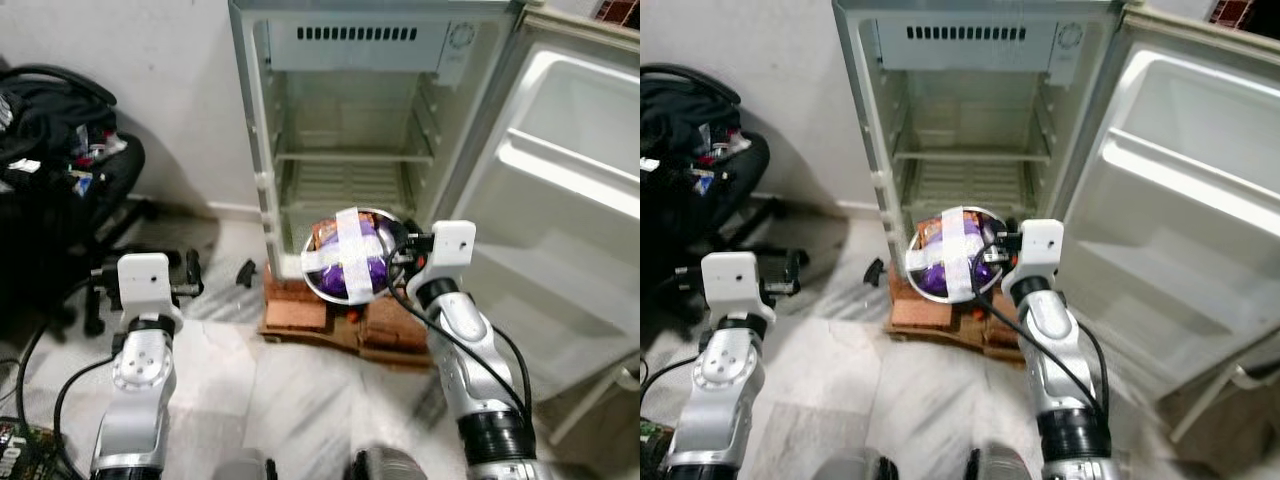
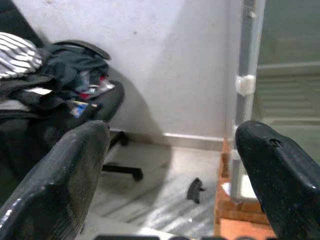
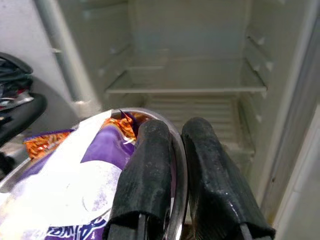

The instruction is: Restocking fridge

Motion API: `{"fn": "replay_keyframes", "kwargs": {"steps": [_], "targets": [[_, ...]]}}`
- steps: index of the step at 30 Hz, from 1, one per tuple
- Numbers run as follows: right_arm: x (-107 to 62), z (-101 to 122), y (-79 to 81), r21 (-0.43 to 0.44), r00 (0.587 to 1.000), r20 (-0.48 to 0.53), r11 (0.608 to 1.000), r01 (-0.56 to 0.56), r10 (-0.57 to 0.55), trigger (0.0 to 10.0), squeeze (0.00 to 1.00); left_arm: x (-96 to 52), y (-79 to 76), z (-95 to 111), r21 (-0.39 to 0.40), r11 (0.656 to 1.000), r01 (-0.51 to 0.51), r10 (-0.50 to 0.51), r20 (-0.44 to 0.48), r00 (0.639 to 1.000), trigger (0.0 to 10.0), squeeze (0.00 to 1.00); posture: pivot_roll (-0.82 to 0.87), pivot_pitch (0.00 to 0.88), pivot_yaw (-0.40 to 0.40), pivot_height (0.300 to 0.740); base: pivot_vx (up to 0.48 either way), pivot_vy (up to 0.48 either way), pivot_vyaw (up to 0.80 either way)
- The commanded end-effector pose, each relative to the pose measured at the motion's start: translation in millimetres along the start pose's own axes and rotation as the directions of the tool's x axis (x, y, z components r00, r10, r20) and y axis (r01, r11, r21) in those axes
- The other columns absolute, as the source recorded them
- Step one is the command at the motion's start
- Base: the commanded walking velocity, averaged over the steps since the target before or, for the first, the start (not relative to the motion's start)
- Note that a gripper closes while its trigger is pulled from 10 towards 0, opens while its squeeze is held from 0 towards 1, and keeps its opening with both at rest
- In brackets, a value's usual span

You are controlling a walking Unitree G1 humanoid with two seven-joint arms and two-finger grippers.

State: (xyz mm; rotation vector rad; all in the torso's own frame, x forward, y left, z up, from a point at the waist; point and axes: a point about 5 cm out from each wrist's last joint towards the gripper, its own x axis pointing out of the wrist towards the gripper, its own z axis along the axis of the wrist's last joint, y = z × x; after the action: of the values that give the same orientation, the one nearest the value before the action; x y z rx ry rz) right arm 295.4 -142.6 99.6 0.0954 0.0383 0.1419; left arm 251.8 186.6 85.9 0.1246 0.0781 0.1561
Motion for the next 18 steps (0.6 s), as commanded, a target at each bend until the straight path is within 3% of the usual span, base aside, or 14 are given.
{"fn": "replay_keyframes", "kwargs": {"steps": [1,18], "targets": [[1.9,7.3,-6.1,0.007,0.999,0.029,0.999,0.034,-0.035,10.0,0.00,2.3,-1.0,4.4,0.017,1.000,0.007,-0.007,0.019,1.000,10.0,0.00,0.09,0.072,-0.020,0.740,0.435,0.000,0.00],[3.5,7.3,-7.4,0.007,0.998,0.032,0.999,0.049,-0.049,10.0,0.00,4.4,-2.2,4.2,0.014,1.000,0.008,-0.008,0.020,1.000,10.0,0.00,0.09,0.071,-0.021,0.740,0.436,0.000,0.00]]}}
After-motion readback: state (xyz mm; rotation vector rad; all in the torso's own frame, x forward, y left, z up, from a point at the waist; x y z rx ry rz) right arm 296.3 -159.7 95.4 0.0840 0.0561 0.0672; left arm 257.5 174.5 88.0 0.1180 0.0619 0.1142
